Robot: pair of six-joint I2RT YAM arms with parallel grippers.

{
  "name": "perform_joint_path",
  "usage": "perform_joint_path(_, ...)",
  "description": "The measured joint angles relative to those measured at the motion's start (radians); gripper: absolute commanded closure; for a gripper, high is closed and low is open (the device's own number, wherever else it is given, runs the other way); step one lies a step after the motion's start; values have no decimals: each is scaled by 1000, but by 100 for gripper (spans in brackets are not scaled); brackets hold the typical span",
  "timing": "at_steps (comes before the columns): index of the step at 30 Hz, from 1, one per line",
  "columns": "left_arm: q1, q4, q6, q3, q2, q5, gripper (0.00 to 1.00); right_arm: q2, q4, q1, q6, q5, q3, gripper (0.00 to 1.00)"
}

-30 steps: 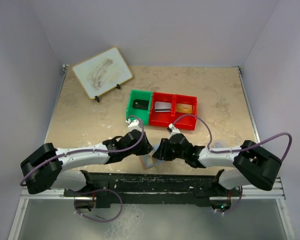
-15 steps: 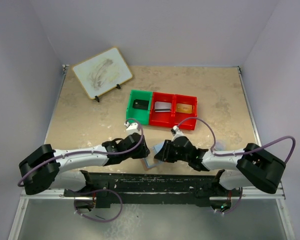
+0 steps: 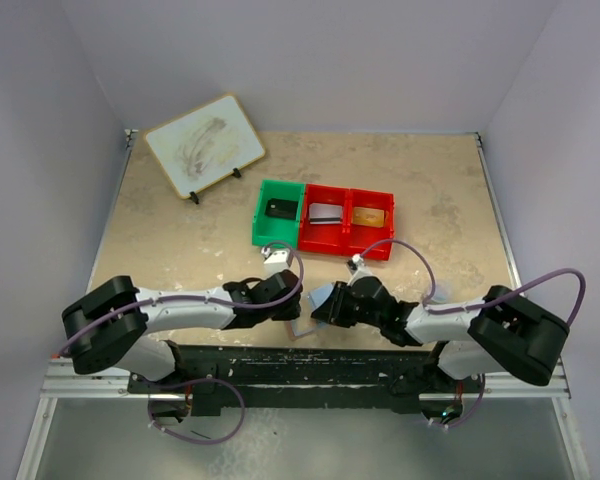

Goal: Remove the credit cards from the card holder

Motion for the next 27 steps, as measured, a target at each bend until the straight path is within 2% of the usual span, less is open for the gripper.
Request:
perform_joint_path(4,-2,-18,16,37,41,-29,83,0,43,-1,17,-6,-23,78)
perform_joint_path(6,-2,-20,22,46,52,-38,84,5,71,-1,29,-12,-35,87)
perform_joint_path(9,-2,-24,25,46,53,-50,88,26,113,-2,47,-24,-45,89)
perform_joint_path(16,-13,-53,24,41,52,-99,90,84,179,-3,84,-28,-52,88)
perform_joint_path(23,-18,-137,15,2,-29,-134,77,137,222,-4,77,-56,-28,81)
perform_joint_path(27,-18,-207,-7,-14,-100,-147,73,137,149,-4,47,-45,22,75)
